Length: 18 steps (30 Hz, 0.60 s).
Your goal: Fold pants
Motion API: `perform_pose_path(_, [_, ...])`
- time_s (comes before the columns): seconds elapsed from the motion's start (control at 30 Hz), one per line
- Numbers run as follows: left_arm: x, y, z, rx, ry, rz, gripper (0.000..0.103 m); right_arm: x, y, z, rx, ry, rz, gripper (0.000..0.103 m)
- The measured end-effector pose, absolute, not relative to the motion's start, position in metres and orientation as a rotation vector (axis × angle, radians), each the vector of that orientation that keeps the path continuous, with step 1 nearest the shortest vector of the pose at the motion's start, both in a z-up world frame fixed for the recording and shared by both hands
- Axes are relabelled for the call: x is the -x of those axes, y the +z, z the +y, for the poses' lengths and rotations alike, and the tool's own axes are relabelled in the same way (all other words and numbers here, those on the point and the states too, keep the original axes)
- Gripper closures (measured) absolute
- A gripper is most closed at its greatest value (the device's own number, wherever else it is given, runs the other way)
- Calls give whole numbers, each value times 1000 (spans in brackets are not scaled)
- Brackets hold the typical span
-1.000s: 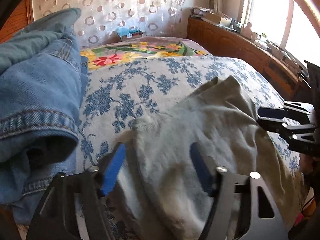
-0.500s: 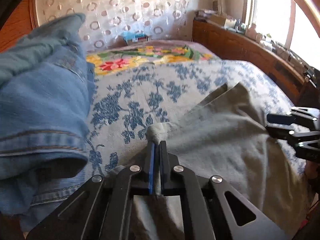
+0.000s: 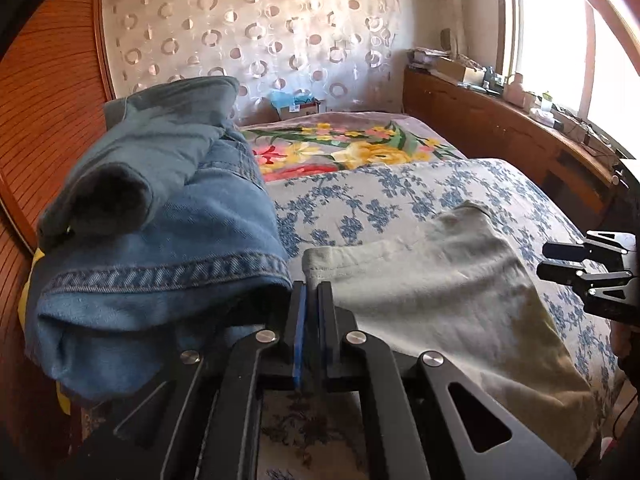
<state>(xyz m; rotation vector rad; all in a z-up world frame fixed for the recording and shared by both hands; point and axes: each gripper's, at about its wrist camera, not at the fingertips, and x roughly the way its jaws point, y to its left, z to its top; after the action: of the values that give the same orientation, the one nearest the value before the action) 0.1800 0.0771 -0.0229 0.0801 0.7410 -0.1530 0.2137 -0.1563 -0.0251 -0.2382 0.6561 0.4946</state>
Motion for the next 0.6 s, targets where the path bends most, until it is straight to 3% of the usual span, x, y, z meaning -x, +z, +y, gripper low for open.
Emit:
perform_pose_path(0.17, [-162, -29, 69, -83, -192, 774, 75, -191, -22, -164, 221, 477, 652, 69])
perform_pose_path(0.23, [-150, -32, 67, -78, -207, 780, 54, -182, -22, -166, 211, 475, 651, 69])
perform_pose_path(0.3, [-139, -35, 65, -74, -223, 784, 48, -171, -24, -168, 199, 475, 652, 69])
perform_pose_path(0.6, [-83, -43, 60, -70, -230, 772, 46, -131, -32, -178, 142, 480, 658, 69])
